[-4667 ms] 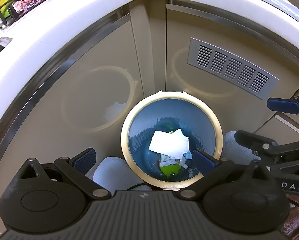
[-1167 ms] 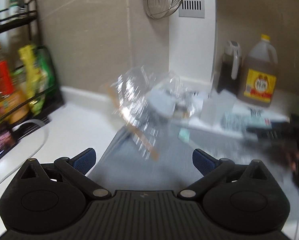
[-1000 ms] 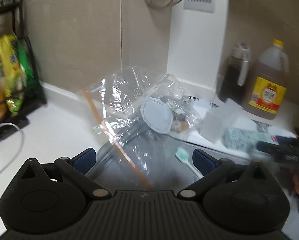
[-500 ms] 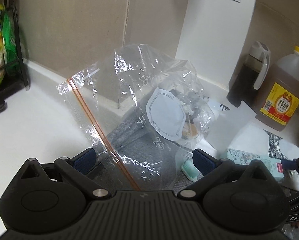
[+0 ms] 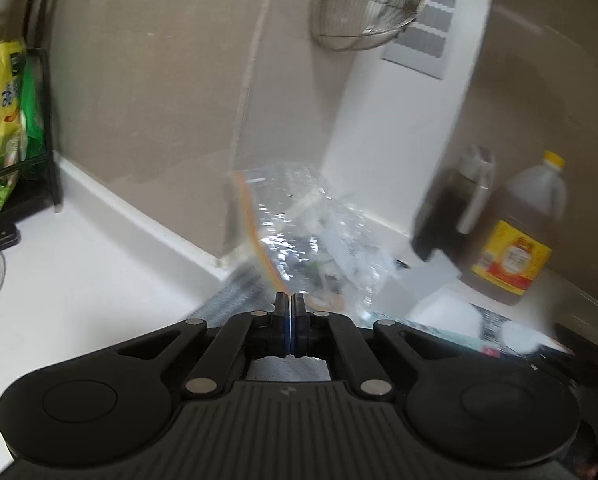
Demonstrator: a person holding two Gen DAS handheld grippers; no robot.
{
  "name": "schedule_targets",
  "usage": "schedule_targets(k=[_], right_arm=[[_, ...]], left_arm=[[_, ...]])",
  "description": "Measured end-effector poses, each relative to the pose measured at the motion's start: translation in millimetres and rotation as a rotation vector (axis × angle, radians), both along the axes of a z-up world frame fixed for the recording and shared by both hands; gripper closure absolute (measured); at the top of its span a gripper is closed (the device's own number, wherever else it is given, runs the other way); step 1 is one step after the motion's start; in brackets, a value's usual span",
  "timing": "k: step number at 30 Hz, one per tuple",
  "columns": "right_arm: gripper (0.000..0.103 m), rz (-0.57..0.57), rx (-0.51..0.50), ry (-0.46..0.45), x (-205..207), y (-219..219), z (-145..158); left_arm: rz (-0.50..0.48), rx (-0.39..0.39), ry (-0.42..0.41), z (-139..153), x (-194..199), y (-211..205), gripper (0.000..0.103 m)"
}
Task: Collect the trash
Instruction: 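Grasp the clear zip bag with the left tool while the right tool grasps the milk carton, then carry the zip bag and milk carton down toward the trash bin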
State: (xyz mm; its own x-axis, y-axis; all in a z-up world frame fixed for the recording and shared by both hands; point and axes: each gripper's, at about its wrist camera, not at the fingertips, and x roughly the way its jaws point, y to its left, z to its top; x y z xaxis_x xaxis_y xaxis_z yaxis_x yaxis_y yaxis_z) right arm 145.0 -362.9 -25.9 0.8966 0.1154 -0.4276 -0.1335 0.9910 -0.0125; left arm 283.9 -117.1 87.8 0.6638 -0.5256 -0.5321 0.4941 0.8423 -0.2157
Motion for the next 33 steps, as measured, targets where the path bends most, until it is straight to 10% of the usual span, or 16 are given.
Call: schedule_targets(k=[4, 6, 9, 14, 16, 17, 18, 33], right_arm=[[0.056, -0.038, 0.047, 0.015, 1, -12, 1], [0.056, -0.052, 0.065, 0.028, 3, -17, -2], [0.056, -0.073, 0.075, 0.046, 6, -22, -6], [0.056, -0.086, 0.102, 0.064, 9, -26, -10], [0.056, -0.087, 0.108, 0.066, 9, -27, -12], [0.056, -0.088, 0.113, 0.066, 9, -27, -12], [0.057, -0.093, 0.116, 0.064, 8, -28, -12], [0.062, -0.159, -0.027, -0.164, -35, 4, 39]], left_arm=[[-0.059, 0.023, 0.022, -11, -7, -9, 0.096], [-0.051, 0.027, 0.059, -24, 0, -14, 0.042], [0.004, -0.041, 0.082, -41, 10, -12, 0.015], [0.017, -0.137, 0.166, -50, 39, -24, 0.016], [0.032, -0.168, 0.2, -50, 49, -29, 0.04], [0.035, -0.177, 0.221, -50, 53, -30, 0.08], [0.034, -0.179, 0.246, -49, 56, -31, 0.099], [0.04, -0.12, -0.057, 40, -87, 77, 0.101]])
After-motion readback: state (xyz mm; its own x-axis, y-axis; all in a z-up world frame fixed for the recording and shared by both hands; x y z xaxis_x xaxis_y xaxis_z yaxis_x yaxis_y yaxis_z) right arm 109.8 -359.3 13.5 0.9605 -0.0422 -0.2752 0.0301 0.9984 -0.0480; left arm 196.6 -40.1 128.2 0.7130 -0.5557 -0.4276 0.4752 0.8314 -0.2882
